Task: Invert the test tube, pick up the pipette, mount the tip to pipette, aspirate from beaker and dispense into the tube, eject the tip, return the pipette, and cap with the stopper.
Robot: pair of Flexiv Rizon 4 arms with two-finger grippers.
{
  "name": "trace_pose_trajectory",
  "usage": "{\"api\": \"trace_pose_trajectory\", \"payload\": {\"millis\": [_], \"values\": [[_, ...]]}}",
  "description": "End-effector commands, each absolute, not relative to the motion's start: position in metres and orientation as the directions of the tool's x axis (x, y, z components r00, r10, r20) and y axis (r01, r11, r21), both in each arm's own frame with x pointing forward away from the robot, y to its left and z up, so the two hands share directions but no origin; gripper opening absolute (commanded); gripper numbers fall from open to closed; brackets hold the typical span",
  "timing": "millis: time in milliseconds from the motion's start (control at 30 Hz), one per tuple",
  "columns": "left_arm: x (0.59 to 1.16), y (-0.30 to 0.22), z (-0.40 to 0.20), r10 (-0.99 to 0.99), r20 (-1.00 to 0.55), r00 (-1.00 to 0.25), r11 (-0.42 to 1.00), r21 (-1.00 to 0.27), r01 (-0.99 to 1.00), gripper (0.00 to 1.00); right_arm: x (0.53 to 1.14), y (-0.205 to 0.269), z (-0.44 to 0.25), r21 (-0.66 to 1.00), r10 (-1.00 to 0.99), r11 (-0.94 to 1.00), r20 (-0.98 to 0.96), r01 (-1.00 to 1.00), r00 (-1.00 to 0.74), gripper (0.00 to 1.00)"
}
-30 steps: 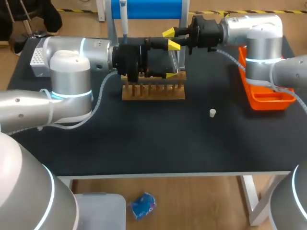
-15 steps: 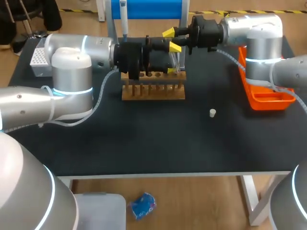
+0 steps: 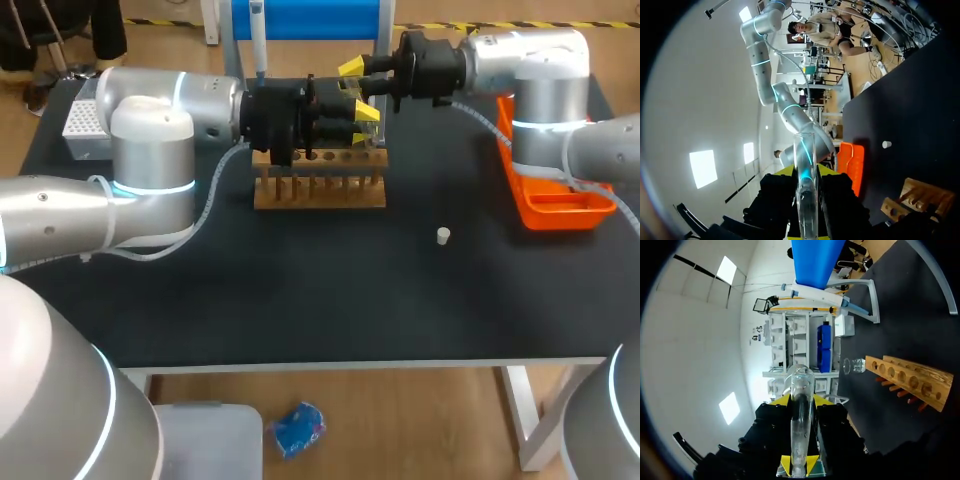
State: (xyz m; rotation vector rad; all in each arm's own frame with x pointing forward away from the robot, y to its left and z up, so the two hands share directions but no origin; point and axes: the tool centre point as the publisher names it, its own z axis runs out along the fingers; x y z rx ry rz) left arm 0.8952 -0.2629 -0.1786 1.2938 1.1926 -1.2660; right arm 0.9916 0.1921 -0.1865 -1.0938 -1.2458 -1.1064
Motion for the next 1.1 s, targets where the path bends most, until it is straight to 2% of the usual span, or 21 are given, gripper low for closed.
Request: {"api": "trace_pose_trajectory", "payload": {"millis": [33, 67, 100, 133, 733, 967, 1033, 1100], "values": [[0.896, -0.264, -0.177, 0.029, -1.0, -0.003, -0.091, -0.006, 0.996, 0.0, 0.991, 0.192, -0.187, -0.01, -0.019, 0.139, 1.0, 0.99, 0.013, 0.0], [0.896, -0.264, -0.177, 0.029, -1.0, -0.003, -0.091, -0.006, 0.996, 0.0, 0.991, 0.192, -0.187, -0.01, -0.019, 0.139, 1.0, 0.99, 0.013, 0.0], [0.896, -0.264, -0.177, 0.029, -1.0, -0.003, -0.091, -0.006, 0.996, 0.0, 0.991, 0.192, -0.187, -0.01, -0.019, 0.139, 1.0, 0.99, 0.013, 0.47], [0.896, -0.264, -0.177, 0.029, -1.0, -0.003, -0.091, -0.006, 0.996, 0.0, 0.991, 0.192, -0.187, -0.01, -0.019, 0.139, 1.0, 0.99, 0.013, 1.0], [0.896, -0.264, -0.177, 0.029, -1.0, -0.003, -0.091, -0.006, 0.996, 0.0, 0.991, 0.192, -0.187, -0.01, -0.019, 0.139, 1.0, 0.99, 0.013, 1.0], [0.896, -0.264, -0.177, 0.029, -1.0, -0.003, -0.091, -0.006, 0.996, 0.0, 0.996, 0.167, -0.181, 0.225, -0.069, 0.084, 0.973, 0.971, -0.22, 1.0], [0.896, -0.264, -0.177, 0.029, -1.0, -0.003, -0.091, -0.006, 0.996, 0.0, 0.995, 0.159, -0.178, 0.342, -0.051, 0.073, 0.939, 0.937, -0.339, 1.0], [0.896, -0.264, -0.177, 0.029, -1.0, -0.003, -0.091, -0.006, 0.996, 0.0, 0.991, 0.152, -0.178, 0.532, 0.031, 0.084, 0.843, 0.842, -0.536, 1.0]]}}
